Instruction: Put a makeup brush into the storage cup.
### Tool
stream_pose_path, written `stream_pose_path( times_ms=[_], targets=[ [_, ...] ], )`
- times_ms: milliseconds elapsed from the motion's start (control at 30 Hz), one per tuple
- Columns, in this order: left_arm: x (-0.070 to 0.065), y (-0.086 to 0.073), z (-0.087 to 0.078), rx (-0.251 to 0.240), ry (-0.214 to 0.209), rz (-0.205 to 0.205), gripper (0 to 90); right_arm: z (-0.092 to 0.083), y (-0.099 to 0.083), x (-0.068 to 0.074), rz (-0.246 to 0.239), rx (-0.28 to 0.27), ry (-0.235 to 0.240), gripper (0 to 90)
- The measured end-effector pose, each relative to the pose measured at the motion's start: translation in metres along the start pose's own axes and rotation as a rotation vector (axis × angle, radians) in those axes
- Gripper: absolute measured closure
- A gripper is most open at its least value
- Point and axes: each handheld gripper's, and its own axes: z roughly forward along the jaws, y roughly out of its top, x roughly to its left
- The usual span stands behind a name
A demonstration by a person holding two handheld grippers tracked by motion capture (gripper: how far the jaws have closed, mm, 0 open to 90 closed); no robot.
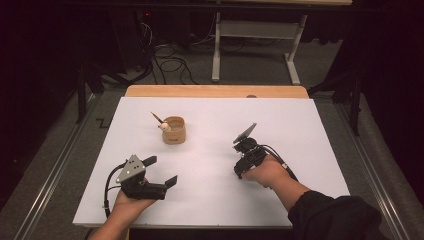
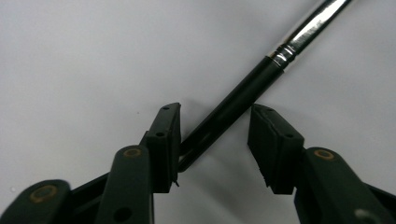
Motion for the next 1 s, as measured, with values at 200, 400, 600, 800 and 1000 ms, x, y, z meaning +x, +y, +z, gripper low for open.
stream_pose_path(
  times_ms=[200,400,600,800,1000],
  targets=[
    [-0.0001,0.0001,0.0000,-0.002,0.000,0.000,0.8,-0.0005,-0.0009,-0.0002,-0.007,0.006,-0.019,65.1],
    [-0.0002,0.0001,-0.0001,-0.003,0.001,-0.001,0.8,-0.0006,-0.0014,-0.0005,-0.014,0.008,-0.034,71.1],
    [-0.0002,0.0001,0.0000,-0.001,0.000,0.002,0.8,-0.0004,-0.0017,-0.0001,-0.015,0.010,-0.052,74.6],
    [-0.0001,0.0001,-0.0001,-0.002,0.000,0.000,0.8,0.0001,-0.0018,-0.0026,-0.033,0.004,-0.057,78.3],
    [-0.0001,0.0002,-0.0003,-0.003,0.001,0.000,1.0,0.0001,-0.0012,-0.0036,-0.029,0.012,-0.051,79.5]
  ],
)
